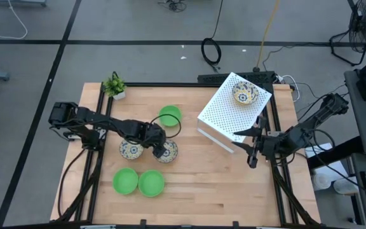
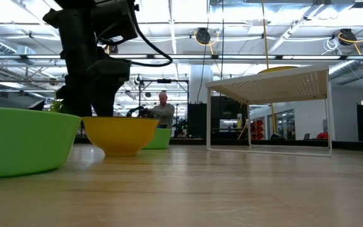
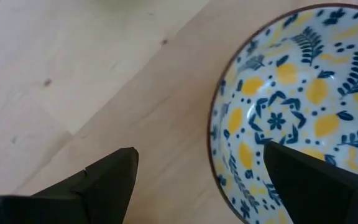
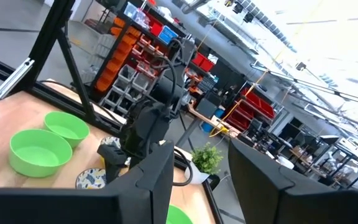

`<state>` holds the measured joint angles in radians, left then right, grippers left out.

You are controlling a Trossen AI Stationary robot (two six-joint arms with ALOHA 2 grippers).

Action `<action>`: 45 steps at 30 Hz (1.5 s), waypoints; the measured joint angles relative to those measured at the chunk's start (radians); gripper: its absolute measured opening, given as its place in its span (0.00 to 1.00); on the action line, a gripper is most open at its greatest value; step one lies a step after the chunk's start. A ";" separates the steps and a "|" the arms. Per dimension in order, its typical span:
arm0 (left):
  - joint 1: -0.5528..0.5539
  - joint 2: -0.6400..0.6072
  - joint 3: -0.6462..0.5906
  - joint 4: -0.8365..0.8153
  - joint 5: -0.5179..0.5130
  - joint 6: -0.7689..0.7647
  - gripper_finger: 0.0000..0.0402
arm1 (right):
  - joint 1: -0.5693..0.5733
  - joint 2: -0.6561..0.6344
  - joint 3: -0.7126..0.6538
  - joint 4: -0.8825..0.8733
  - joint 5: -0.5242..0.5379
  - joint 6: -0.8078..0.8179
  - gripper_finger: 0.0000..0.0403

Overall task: Pick & Place Mini bowls
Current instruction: Stack the right yellow patterned bowl on top of the other yellow patterned bowl on the shelf

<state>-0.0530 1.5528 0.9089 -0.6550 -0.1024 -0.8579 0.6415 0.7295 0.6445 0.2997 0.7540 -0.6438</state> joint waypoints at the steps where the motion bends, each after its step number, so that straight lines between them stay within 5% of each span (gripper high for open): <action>1: 0.003 0.000 0.000 -0.003 -0.001 0.000 0.86 | 0.000 0.002 0.000 0.003 0.000 0.000 0.35; 16: 0.008 0.000 0.000 -0.105 -0.011 -0.044 0.86 | 0.000 0.005 0.000 0.025 0.000 0.013 0.35; 32: 0.031 0.000 0.000 -0.162 -0.229 -0.075 0.86 | 0.000 0.005 0.000 0.025 0.000 0.011 0.35; 45: 0.048 0.000 0.000 -0.083 -0.115 -0.042 0.86 | 0.000 0.005 0.000 0.025 0.000 0.011 0.35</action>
<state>-0.0048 1.5524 0.9092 -0.7384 -0.2173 -0.8995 0.6415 0.7341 0.6445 0.3244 0.7544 -0.6331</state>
